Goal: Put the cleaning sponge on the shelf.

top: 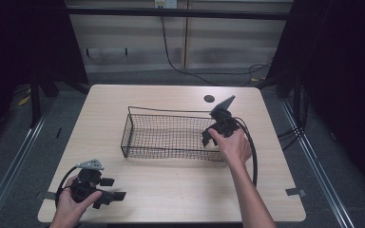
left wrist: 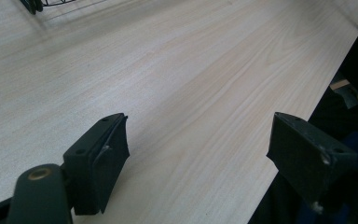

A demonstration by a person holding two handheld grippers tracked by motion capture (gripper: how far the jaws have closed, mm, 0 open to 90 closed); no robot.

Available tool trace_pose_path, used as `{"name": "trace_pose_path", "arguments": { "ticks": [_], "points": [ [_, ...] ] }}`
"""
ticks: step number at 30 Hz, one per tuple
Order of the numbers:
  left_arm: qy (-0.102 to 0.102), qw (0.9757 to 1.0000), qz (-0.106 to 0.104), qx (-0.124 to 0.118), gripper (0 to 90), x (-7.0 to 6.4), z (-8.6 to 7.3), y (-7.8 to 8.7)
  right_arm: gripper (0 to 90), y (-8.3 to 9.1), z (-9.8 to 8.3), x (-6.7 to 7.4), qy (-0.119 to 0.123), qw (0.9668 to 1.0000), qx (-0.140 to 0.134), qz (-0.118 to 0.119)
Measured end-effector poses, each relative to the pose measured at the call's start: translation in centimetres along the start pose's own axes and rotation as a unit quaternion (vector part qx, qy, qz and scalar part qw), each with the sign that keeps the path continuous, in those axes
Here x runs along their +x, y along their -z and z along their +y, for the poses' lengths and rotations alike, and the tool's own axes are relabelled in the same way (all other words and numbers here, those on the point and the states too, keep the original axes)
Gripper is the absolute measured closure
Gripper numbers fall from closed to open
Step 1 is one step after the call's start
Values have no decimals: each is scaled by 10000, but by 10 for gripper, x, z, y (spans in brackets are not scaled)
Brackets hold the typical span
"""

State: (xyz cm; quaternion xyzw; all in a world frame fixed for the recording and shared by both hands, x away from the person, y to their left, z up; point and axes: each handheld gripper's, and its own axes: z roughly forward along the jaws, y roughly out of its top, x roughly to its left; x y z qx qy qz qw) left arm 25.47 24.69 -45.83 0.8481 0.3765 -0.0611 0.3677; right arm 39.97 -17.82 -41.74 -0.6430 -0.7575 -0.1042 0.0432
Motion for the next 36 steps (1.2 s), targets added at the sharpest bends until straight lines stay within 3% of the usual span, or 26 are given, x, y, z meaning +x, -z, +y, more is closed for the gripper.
{"name": "trace_pose_path", "arguments": {
  "ticks": [8, 14, 16, 26, 29, 32, 36],
  "points": [
    [-3, 10000, 6, 3, 196, 0, 0, 0, 154, 10, -5, -3, 115, 9996, -196, 169],
    [-2, 10000, 4, 2, 196, 0, 0, 0, 146, 20, -11, -3, 395, 9976, -360, 450],
    [-3, 10000, 15, -5, 197, 0, 0, -1, 145, 23, -13, -3, 429, 9971, -450, 428],
    [-23, 10000, 18, 7, 197, 0, 0, -1, 214, 31, -29, 0, 806, 9899, -958, 665],
    [-23, 10000, 20, 19, 197, 0, 0, -1, 217, 32, -33, 1, 906, 9862, -1113, 829],
    [-23, 10000, 20, 21, 197, 0, 0, -1, 218, 34, -37, 5, 1015, 9844, -1102, 920],
    [-14, 10000, 19, 18, 197, 0, 0, -1, 232, 38, -43, 11, 1236, 9792, -1199, 1074]
  ]
}}
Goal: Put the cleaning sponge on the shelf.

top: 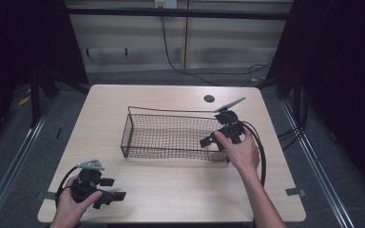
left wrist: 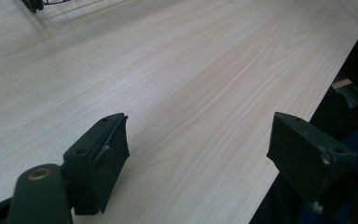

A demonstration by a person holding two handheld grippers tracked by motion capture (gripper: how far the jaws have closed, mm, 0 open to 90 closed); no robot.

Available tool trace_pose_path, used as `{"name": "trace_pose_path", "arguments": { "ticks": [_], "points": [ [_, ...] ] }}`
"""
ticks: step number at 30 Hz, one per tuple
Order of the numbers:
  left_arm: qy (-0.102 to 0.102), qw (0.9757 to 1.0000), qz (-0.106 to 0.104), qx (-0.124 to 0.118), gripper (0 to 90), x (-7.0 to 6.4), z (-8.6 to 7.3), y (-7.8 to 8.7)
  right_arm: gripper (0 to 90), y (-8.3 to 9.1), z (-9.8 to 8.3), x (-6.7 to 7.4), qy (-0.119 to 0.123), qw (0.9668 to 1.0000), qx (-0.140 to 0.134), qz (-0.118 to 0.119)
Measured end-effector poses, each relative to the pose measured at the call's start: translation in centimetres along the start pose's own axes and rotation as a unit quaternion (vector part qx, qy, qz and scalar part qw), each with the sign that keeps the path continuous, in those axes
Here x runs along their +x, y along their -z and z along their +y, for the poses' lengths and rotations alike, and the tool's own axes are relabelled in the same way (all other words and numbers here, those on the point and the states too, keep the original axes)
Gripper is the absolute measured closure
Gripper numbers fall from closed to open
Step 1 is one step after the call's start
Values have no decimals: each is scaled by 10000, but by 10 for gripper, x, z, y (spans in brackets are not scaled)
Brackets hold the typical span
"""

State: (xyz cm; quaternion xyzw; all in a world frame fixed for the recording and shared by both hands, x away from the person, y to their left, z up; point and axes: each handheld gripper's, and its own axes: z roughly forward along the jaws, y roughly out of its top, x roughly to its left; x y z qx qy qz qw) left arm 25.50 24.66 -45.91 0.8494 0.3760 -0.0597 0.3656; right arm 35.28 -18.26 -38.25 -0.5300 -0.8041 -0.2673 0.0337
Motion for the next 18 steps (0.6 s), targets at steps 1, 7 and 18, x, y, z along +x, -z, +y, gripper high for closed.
{"name": "trace_pose_path", "arguments": {
  "ticks": [1, 7, 18],
  "points": [
    [-1, 10000, 6, 1, 196, 0, 0, 0, 232, 0, -1, 2, 47, 10000, -4, 27],
    [-3, 10000, 10, 3, 197, 0, 0, 0, 245, 4, -10, 14, 257, 9994, -127, 198],
    [-6, 10000, 11, 2, 197, 0, 0, 0, 266, 9, -32, 24, 495, 9978, -371, 240]
  ]
}}
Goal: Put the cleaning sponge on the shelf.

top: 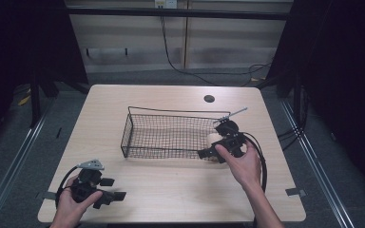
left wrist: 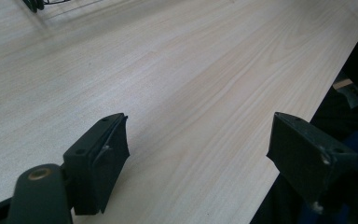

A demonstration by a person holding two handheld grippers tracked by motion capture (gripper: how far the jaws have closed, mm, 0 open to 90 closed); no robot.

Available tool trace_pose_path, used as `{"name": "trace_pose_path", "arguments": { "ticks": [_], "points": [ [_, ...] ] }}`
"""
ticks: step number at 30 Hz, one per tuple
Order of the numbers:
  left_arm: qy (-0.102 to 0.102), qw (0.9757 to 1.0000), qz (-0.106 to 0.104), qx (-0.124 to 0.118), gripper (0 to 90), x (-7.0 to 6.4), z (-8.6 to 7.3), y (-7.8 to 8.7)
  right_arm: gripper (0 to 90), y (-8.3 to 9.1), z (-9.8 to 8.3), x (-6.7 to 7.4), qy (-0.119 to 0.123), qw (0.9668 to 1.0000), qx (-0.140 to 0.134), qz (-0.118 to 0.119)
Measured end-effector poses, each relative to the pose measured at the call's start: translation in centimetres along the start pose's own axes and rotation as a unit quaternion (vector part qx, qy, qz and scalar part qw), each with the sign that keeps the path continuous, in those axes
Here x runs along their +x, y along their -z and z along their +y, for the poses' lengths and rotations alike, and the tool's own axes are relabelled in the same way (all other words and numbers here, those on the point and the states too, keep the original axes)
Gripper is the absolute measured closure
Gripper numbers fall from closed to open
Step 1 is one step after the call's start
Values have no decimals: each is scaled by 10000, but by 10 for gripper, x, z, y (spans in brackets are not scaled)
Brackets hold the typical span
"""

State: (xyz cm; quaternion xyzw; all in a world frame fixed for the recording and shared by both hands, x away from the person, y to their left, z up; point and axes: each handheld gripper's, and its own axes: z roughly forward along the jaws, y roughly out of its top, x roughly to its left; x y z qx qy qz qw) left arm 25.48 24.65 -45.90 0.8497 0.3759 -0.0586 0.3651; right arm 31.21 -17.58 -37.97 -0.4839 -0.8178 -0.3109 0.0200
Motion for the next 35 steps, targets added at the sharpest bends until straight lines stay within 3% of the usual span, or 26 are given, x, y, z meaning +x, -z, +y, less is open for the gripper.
{"name": "trace_pose_path", "arguments": {
  "ticks": [5, 7, 10, 14, 19, 25, 28, 35],
  "points": [
    [7, 10000, 3, 3, 197, 0, 0, 0, 277, 1, -15, 4, 1, 9998, -171, -53],
    [10, 10000, 11, 2, 197, 0, 0, 0, 276, 2, -19, 8, 97, 9998, -97, -168],
    [19, 10000, 16, 7, 197, 0, 0, 0, 277, 2, -27, 10, 103, 9998, -155, -84],
    [-10, 10000, -1, -1, 195, 0, 0, 0, 277, 0, -39, 3, -59, 9997, -198, -101],
    [4, 10000, 12, -12, 187, 1, 0, 0, 276, 0, -53, 1, -5, 9996, -160, -223],
    [13, 10000, 27, -13, 187, 0, 0, 0, 271, 3, -72, -3, -42, 9989, -299, -351],
    [21, 10000, 13, -8, 187, 1, 0, -1, 270, 6, -83, -10, -124, 9987, -348, -337],
    [32, 10000, 40, 14, 187, 2, 1, -1, 241, 4, -106, -36, -383, 9956, -441, -739]
  ]
}}
